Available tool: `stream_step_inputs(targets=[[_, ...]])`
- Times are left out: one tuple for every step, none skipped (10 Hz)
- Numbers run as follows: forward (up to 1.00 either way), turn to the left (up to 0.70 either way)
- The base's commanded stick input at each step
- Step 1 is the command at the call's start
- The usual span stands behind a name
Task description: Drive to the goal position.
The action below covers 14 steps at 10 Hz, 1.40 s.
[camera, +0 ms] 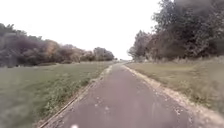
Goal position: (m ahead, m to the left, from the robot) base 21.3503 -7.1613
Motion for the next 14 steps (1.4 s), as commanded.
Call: stream_step_inputs(targets=[[0.7, 0.0], [0.7, 0.0], [0.7, 0.0], [0.7, 0.0], [0.7, 0.0], [0.7, 0.0], [0.7, 0.0], [0.7, 0.0], [0.7, 0.0], [0.7, 0.0], [0.7, 0.0], [0.7, 0.0], [0.7, 0.0], [0.7, 0.0]])
